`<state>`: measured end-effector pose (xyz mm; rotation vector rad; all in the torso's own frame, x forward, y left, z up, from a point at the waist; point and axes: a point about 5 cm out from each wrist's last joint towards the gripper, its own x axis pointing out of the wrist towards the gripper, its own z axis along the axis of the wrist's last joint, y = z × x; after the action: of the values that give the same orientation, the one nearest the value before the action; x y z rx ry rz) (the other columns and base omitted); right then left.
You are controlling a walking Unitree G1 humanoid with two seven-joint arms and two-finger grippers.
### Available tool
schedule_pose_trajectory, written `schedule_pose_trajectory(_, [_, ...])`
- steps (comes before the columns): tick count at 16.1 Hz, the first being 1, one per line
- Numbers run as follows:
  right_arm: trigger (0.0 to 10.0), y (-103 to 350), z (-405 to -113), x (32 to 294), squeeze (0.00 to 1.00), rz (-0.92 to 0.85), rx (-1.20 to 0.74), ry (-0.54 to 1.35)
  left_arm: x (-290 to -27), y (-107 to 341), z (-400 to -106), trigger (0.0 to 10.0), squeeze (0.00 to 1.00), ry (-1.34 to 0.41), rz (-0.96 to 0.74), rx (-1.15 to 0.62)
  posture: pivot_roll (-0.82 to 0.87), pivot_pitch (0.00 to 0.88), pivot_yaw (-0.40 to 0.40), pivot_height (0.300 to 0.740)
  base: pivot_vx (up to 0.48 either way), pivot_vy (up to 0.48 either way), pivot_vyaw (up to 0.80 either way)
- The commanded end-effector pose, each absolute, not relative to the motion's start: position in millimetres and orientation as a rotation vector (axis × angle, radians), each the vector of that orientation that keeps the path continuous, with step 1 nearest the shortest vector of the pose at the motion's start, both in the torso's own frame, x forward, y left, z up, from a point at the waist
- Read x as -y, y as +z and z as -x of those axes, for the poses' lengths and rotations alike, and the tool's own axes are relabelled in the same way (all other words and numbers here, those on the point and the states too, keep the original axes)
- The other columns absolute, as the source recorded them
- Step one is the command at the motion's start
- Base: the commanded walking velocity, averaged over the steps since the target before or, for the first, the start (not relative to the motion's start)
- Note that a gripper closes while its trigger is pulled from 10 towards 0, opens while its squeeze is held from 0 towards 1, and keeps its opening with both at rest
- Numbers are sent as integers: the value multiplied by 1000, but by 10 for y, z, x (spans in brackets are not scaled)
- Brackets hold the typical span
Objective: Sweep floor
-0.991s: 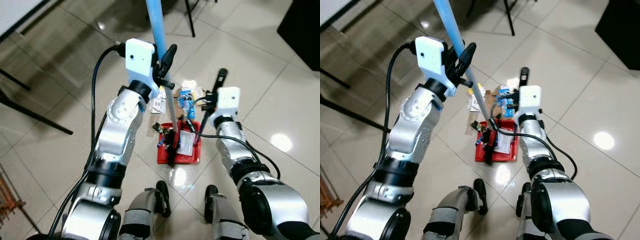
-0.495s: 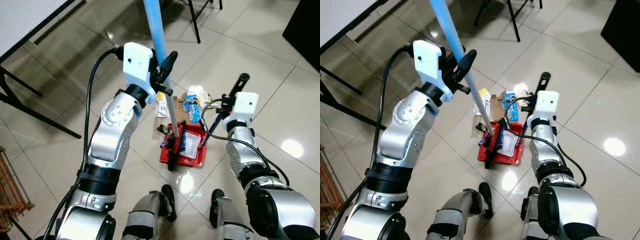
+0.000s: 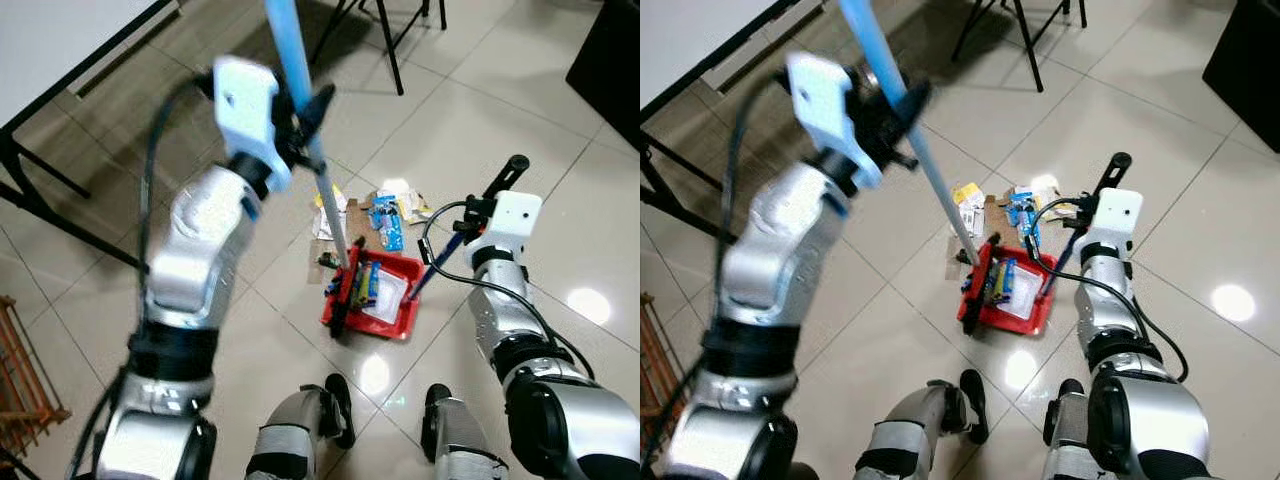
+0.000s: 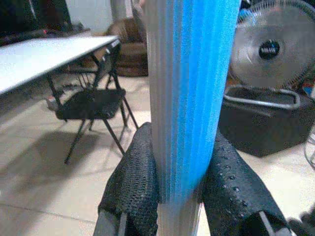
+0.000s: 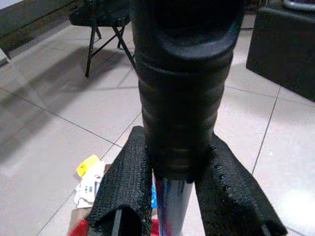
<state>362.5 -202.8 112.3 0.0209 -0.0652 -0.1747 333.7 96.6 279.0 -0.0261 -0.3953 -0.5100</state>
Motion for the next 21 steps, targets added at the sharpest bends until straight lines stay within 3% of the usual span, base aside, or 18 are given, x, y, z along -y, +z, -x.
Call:
schedule_pose_trajectory(1, [10000,1123,-3614,2049,0,-20,70,-176,-1081,3033,-3251,10000,0,-479,25,503,57,206,186,740,0,0,0])
schedule_pose_trajectory(7, [10000,1228,-3643,2180,0,4,90,-188,-1299,3027,-3239,10000,0,-378,9,497,43,201,139,740,0,0,0])
schedule_pose_trajectory(14, [10000,1239,-3656,2158,0,-189,116,-195,-1465,2879,-3250,10000,0,-304,-18,445,46,192,145,740,0,0,0])
schedule_pose_trajectory(21, [10000,1199,-3646,2083,0,-201,113,-169,-1559,2799,-3257,10000,0,-276,-37,415,39,168,158,740,0,0,0])
